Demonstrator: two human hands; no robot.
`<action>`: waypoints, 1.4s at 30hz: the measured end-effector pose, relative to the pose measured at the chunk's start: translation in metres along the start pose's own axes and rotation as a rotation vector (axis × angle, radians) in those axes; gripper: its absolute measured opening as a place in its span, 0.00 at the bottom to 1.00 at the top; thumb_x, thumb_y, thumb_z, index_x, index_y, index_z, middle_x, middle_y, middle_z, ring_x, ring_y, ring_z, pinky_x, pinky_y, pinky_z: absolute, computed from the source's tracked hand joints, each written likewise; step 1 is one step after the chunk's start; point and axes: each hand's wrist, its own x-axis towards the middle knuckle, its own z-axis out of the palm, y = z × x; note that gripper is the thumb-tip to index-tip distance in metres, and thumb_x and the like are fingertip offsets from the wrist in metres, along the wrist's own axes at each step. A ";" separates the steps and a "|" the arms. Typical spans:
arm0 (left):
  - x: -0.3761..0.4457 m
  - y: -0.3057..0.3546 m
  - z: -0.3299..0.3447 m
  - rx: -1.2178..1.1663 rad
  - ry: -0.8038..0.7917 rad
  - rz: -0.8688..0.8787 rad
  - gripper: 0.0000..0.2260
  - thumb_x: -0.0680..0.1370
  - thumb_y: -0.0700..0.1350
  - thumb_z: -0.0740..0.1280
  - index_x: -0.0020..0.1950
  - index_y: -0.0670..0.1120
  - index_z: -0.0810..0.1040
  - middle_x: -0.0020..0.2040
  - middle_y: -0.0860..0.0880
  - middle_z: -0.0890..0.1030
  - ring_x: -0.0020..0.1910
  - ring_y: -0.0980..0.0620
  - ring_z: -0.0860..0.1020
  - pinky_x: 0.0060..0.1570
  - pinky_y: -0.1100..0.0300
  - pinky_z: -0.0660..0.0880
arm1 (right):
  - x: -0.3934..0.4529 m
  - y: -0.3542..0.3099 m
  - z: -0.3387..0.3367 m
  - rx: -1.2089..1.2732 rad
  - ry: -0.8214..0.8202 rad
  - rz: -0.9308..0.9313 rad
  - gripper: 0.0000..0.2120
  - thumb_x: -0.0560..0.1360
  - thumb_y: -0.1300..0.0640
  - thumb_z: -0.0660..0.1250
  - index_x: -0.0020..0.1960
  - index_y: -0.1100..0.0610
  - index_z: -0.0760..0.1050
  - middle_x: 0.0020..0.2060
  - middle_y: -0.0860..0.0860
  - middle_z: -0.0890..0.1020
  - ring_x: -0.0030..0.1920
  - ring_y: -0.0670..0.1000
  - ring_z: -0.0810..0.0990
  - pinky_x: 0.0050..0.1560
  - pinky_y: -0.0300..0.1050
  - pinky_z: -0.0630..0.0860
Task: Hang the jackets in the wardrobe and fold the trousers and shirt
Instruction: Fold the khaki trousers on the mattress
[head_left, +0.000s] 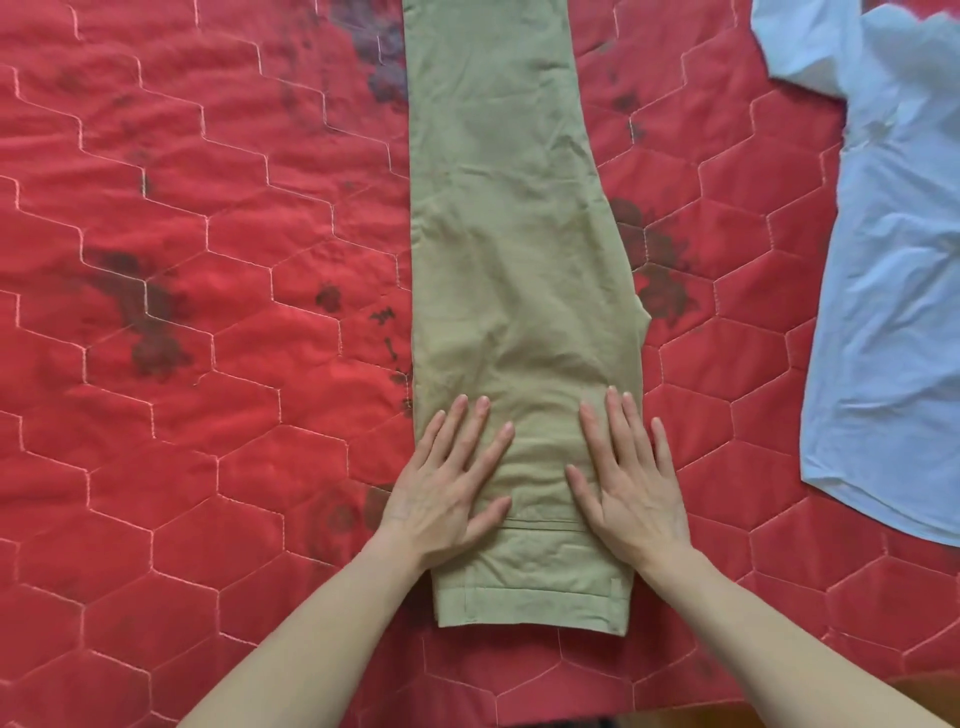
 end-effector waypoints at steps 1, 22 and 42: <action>0.004 -0.002 -0.002 0.013 -0.001 0.017 0.35 0.83 0.65 0.54 0.86 0.50 0.53 0.85 0.40 0.48 0.84 0.38 0.47 0.81 0.39 0.52 | 0.002 0.000 0.000 -0.039 0.025 -0.046 0.34 0.85 0.42 0.53 0.85 0.56 0.52 0.85 0.57 0.50 0.85 0.57 0.49 0.82 0.61 0.52; -0.059 0.050 0.020 -0.141 0.028 -0.156 0.33 0.82 0.54 0.63 0.85 0.45 0.58 0.85 0.40 0.52 0.84 0.38 0.52 0.79 0.40 0.57 | -0.044 -0.013 0.023 0.040 -0.031 -0.395 0.32 0.84 0.42 0.58 0.85 0.52 0.57 0.84 0.52 0.57 0.84 0.57 0.55 0.80 0.63 0.56; -0.036 -0.077 -0.029 0.225 -0.152 0.692 0.34 0.81 0.40 0.62 0.86 0.45 0.52 0.85 0.39 0.53 0.84 0.39 0.53 0.81 0.37 0.52 | 0.021 0.080 -0.036 -0.247 -0.232 -1.130 0.40 0.75 0.47 0.64 0.85 0.51 0.56 0.84 0.53 0.58 0.83 0.57 0.58 0.78 0.59 0.58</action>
